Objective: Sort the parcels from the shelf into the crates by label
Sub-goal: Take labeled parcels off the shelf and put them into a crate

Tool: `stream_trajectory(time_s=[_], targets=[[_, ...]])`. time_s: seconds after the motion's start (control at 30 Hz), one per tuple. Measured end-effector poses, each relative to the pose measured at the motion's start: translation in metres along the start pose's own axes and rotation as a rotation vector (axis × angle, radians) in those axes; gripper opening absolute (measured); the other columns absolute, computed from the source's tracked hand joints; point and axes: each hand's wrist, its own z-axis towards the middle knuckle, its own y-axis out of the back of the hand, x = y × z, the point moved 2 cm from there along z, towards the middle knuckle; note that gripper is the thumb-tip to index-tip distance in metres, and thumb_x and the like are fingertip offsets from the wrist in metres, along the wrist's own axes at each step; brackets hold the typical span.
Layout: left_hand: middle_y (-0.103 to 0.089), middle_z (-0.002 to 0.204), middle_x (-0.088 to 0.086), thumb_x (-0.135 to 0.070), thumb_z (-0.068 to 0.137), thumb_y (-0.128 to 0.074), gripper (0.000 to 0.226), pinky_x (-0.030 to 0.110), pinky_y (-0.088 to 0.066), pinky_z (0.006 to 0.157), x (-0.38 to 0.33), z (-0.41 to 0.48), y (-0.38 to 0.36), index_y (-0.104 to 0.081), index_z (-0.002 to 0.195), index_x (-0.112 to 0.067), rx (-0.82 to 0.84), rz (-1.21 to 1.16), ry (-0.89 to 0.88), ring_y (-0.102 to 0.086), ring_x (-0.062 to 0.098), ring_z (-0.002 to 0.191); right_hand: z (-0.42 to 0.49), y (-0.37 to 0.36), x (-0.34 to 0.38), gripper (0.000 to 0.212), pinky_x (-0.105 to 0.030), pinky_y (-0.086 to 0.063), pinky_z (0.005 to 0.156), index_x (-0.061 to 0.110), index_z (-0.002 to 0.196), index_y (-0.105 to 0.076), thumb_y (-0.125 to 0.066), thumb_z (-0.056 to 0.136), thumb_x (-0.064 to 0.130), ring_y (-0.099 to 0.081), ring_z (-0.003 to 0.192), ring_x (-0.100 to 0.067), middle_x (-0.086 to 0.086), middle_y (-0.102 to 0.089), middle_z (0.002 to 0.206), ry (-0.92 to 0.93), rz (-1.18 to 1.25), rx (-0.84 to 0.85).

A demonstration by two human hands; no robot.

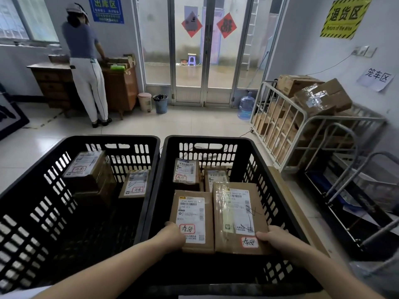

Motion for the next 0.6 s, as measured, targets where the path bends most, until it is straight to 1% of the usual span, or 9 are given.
stream_trajectory(time_s=[0.03, 0.07, 0.13, 0.2, 0.27, 0.37, 0.43, 0.53, 0.6], targets=[[-0.050, 0.134, 0.021, -0.010, 0.092, -0.043, 0.030, 0.029, -0.038, 0.080, -0.001, 0.001, -0.001, -0.042, 0.121, -0.001, -0.005, -0.006, 0.014, -0.051, 0.029, 0.122, 0.000, 0.000, -0.001, 0.020, -0.029, -0.051, 0.084, 0.011, 0.107, -0.050, -0.049, 0.095, 0.027, -0.063, 0.096, -0.017, -0.006, -0.066, 0.105, -0.011, 0.001, 0.003], [-0.049, 0.134, 0.021, -0.010, 0.092, -0.043, 0.042, 0.030, -0.040, 0.086, -0.001, -0.001, -0.001, -0.037, 0.131, 0.003, -0.007, -0.014, 0.029, -0.050, 0.029, 0.123, 0.000, 0.000, -0.002, 0.020, -0.029, -0.051, 0.083, 0.011, 0.107, -0.050, -0.049, 0.095, 0.027, -0.063, 0.097, -0.017, -0.006, -0.066, 0.105, -0.022, 0.002, 0.006], [-0.047, 0.136, 0.020, -0.009, 0.092, -0.044, 0.052, 0.029, -0.041, 0.094, -0.001, -0.004, -0.002, -0.025, 0.139, 0.006, -0.015, -0.016, 0.036, -0.049, 0.029, 0.124, -0.003, -0.002, -0.003, 0.012, -0.027, -0.051, 0.079, 0.015, 0.100, -0.051, -0.047, 0.096, 0.025, -0.063, 0.096, -0.016, -0.004, -0.066, 0.102, -0.035, -0.011, 0.022], [-0.046, 0.137, 0.019, -0.009, 0.092, -0.045, 0.057, 0.028, -0.041, 0.095, 0.001, -0.006, -0.003, -0.019, 0.141, 0.004, -0.022, -0.029, 0.040, -0.049, 0.028, 0.124, -0.007, -0.004, -0.004, 0.009, -0.025, -0.050, 0.075, 0.018, 0.093, -0.051, -0.045, 0.097, 0.024, -0.062, 0.094, -0.015, -0.002, -0.066, 0.098, -0.044, -0.035, 0.036], [-0.045, 0.137, 0.019, -0.008, 0.092, -0.047, 0.061, 0.028, -0.041, 0.095, 0.003, -0.010, -0.004, -0.015, 0.142, 0.003, -0.015, -0.036, 0.044, -0.049, 0.028, 0.124, -0.011, -0.003, -0.003, 0.010, -0.028, -0.049, 0.080, 0.019, 0.089, -0.049, -0.045, 0.097, 0.024, -0.060, 0.093, -0.015, -0.001, -0.063, 0.096, -0.054, -0.070, 0.044], [-0.044, 0.138, 0.019, -0.008, 0.091, -0.048, 0.065, 0.028, -0.041, 0.094, 0.004, -0.012, -0.005, -0.010, 0.143, 0.003, -0.006, -0.048, 0.042, -0.049, 0.028, 0.125, -0.006, 0.000, -0.001, 0.010, -0.034, -0.050, 0.089, 0.016, 0.096, -0.052, -0.045, 0.097, 0.022, -0.061, 0.098, -0.019, -0.005, -0.065, 0.102, -0.073, -0.075, 0.052], [-0.043, 0.139, 0.019, -0.008, 0.091, -0.048, 0.065, 0.028, -0.041, 0.095, 0.002, -0.013, -0.003, -0.010, 0.143, 0.003, -0.003, -0.057, 0.046, -0.048, 0.028, 0.125, -0.001, 0.002, 0.004, 0.012, -0.035, -0.051, 0.087, 0.013, 0.099, -0.054, -0.044, 0.096, 0.019, -0.062, 0.098, -0.020, -0.008, -0.066, 0.104, -0.074, -0.084, 0.039], [-0.041, 0.140, 0.021, -0.005, 0.091, -0.048, 0.066, 0.031, -0.039, 0.097, -0.002, -0.011, -0.001, -0.009, 0.143, 0.003, -0.017, -0.086, 0.032, -0.046, 0.030, 0.126, 0.006, 0.004, 0.014, 0.012, -0.037, -0.049, 0.092, 0.009, 0.095, -0.052, -0.042, 0.097, 0.015, -0.061, 0.100, -0.023, -0.013, -0.065, 0.106, -0.095, -0.044, 0.043], [-0.041, 0.140, 0.022, -0.004, 0.091, -0.047, 0.067, 0.031, -0.039, 0.098, -0.003, -0.009, 0.001, -0.006, 0.144, 0.003, -0.024, -0.101, 0.028, -0.046, 0.030, 0.127, 0.007, 0.004, 0.020, 0.012, -0.038, -0.049, 0.093, 0.008, 0.096, -0.052, -0.042, 0.097, 0.015, -0.060, 0.102, -0.024, -0.014, -0.064, 0.108, -0.112, -0.054, 0.044]])
